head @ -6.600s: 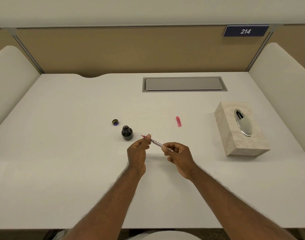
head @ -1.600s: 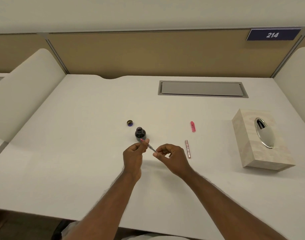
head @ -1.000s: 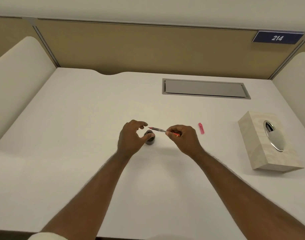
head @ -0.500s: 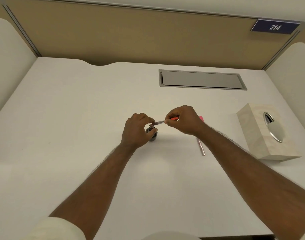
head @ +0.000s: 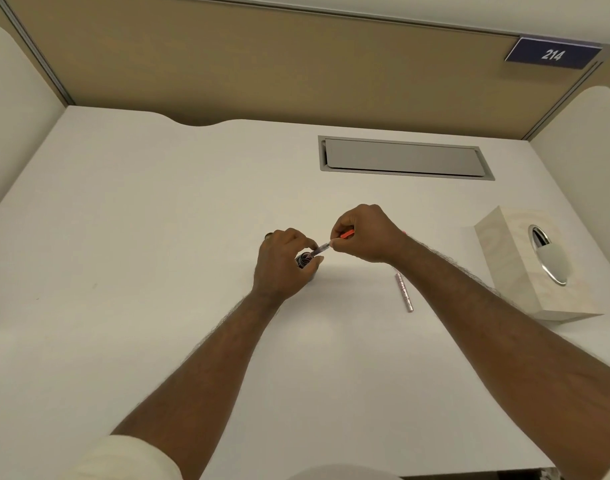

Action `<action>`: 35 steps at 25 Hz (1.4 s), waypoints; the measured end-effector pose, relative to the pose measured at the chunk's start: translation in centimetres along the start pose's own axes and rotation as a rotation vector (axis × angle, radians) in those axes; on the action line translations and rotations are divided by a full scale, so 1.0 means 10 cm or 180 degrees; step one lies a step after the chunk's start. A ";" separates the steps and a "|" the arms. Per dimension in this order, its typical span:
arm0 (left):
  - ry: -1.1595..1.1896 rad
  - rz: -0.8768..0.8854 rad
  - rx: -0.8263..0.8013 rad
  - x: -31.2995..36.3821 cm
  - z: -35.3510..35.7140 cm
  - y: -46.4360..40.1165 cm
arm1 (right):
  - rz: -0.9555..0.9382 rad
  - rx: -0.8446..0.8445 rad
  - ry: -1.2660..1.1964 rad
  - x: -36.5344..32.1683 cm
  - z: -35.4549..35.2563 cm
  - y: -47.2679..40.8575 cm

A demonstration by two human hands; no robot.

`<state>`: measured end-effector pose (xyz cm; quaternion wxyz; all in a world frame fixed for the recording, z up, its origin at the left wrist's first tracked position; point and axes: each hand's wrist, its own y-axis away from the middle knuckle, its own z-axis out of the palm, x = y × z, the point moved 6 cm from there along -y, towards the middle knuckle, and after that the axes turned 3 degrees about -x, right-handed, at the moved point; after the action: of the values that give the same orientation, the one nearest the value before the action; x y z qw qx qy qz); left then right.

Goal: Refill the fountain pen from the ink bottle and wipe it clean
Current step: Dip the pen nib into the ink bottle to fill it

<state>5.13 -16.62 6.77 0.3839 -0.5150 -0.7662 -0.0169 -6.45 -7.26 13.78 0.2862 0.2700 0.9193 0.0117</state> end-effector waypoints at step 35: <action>0.0729 -0.0868 0.0246 -0.23 0.19 0.12 | -0.0151 0.0170 -0.0063 0.05 0.18 -0.03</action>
<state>5.41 -17.01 3.63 0.4824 -0.3858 -0.7803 -0.0979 -5.99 -7.49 11.97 0.2881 0.2558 0.9226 -0.0223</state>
